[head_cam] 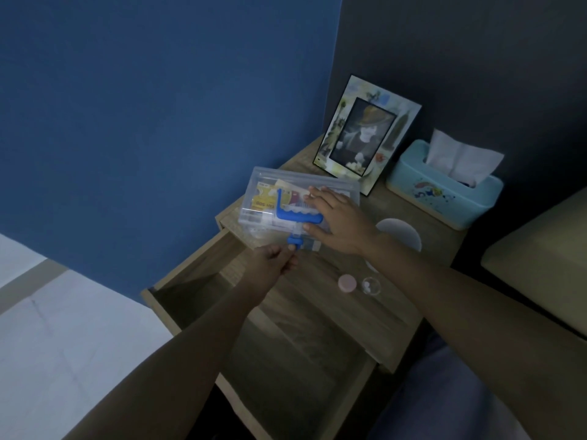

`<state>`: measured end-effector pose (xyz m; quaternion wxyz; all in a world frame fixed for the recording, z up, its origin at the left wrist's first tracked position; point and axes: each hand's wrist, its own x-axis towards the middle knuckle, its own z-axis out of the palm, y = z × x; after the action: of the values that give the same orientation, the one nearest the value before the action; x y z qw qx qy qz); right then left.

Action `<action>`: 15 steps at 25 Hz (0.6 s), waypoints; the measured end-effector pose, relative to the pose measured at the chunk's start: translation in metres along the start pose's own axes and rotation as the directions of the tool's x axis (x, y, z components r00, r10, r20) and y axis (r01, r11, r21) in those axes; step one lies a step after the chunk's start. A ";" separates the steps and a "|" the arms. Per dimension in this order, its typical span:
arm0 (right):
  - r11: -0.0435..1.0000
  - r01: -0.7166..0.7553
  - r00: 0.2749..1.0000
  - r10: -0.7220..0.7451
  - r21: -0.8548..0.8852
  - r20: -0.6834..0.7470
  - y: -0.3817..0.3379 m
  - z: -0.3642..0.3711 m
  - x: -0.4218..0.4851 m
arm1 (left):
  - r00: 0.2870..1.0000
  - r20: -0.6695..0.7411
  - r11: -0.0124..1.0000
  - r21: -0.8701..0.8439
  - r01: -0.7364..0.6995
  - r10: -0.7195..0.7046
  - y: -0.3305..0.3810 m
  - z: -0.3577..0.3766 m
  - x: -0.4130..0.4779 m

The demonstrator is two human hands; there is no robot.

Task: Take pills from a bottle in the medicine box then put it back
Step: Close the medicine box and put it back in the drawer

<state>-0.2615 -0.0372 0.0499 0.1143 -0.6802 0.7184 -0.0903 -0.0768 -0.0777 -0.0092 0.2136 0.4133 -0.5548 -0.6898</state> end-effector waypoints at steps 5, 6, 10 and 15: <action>1.000 -0.012 1.000 0.012 0.000 -0.005 -0.001 0.002 0.001 | 0.999 0.016 0.998 0.049 -0.034 0.033 0.015 -0.004 0.006; 1.000 -0.011 1.000 0.011 -0.012 -0.009 -0.002 0.002 0.001 | 1.000 0.011 0.998 0.053 -0.025 0.025 0.016 -0.005 0.007; 1.000 -0.015 0.999 0.014 -0.024 -0.039 -0.002 0.005 0.001 | 1.000 -0.010 1.000 0.026 -0.005 0.005 0.010 -0.003 0.006; 0.999 -0.033 0.999 0.031 -0.041 -0.044 0.000 0.008 0.003 | 0.999 -0.025 0.999 -0.032 -0.021 0.021 0.002 0.001 0.007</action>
<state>-0.2589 -0.0395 0.0418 0.0856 -0.6688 0.7332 -0.0882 -0.0818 -0.0829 -0.0093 0.2343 0.4123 -0.5452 -0.6913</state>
